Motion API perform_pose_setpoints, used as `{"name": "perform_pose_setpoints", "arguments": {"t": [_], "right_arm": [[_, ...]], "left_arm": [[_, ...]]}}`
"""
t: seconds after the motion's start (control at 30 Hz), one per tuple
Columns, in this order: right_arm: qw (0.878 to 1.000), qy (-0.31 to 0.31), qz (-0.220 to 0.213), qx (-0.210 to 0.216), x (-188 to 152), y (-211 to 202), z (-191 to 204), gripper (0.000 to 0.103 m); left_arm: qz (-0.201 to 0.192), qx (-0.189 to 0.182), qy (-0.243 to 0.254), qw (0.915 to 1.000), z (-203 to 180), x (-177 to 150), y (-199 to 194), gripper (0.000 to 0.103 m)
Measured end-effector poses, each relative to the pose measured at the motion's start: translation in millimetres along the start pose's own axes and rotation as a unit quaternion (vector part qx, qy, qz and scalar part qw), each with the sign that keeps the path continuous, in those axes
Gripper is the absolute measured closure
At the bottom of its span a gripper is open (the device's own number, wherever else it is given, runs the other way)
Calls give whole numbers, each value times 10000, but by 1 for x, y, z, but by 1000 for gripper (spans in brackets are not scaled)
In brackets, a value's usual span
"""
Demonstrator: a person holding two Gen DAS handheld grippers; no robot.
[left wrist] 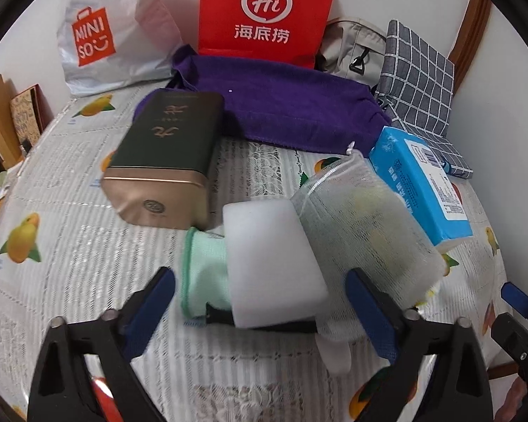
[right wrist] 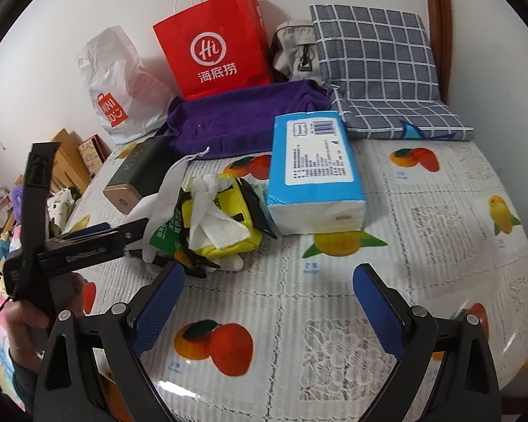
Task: Organize soft objects
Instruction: 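Grasp the white foam block with the left gripper while the right gripper grasps the white tissue, then carry the foam block with the left gripper while the right gripper carries the tissue toward the purple towel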
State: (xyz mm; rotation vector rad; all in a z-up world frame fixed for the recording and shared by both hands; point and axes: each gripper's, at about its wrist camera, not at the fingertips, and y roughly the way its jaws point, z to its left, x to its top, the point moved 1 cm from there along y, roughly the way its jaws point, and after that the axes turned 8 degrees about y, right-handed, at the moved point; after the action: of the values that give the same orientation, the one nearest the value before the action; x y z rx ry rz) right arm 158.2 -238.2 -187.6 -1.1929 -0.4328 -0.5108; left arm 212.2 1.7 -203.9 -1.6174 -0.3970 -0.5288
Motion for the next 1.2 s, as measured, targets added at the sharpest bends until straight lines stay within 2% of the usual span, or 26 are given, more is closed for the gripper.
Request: {"name": "perform_pose_setpoints", "arguments": {"t": [0.07, 0.13, 0.27, 0.37, 0.43, 0.63, 0.77, 0.8, 0.9, 1.0, 1.1, 1.2], "right_arm": [[10000, -1, 19, 0, 2, 6, 2, 7], [10000, 15, 73, 17, 4, 14, 3, 7], [9999, -59, 113, 37, 8, 24, 9, 10], [9998, -160, 103, 97, 14, 33, 18, 17], [9996, -192, 86, 205, 19, 40, 24, 31], [9983, -397, 249, 336, 32, 68, 50, 48], [9979, -515, 253, 307, 34, 81, 62, 51], [9978, -533, 270, 280, 34, 85, 64, 55], [9974, -557, 381, 271, 33, 98, 67, 87], [9979, -501, 220, 358, 33, 87, 67, 87], [9973, -541, -38, 503, 34, 55, 65, 87], [9964, -681, -228, 440, 32, 28, 59, 87]], "left_arm": [[55, 6, -59, 10000, 1, 1, 7, 43], [84, -286, -56, 9995, 2, 0, 11, 52], [-97, -77, 140, 9998, 2, 0, -2, 52], [-147, -160, 105, 9997, 11, 2, -13, 52], [-171, -224, 46, 9996, 18, 1, -18, 52], [-242, 37, 16, 9997, 36, -6, -28, 52], [-260, 43, -148, 9995, 52, -8, -29, 52], [-252, 40, -174, 9995, 54, -9, -28, 52], [-204, 56, -237, 9995, 62, -13, -24, 52], [-186, 87, -286, 9994, 68, -16, -23, 52], [-119, 157, -395, 9990, 76, -21, -18, 52], [-28, 240, -431, 9988, 83, -28, -14, 52]]}}
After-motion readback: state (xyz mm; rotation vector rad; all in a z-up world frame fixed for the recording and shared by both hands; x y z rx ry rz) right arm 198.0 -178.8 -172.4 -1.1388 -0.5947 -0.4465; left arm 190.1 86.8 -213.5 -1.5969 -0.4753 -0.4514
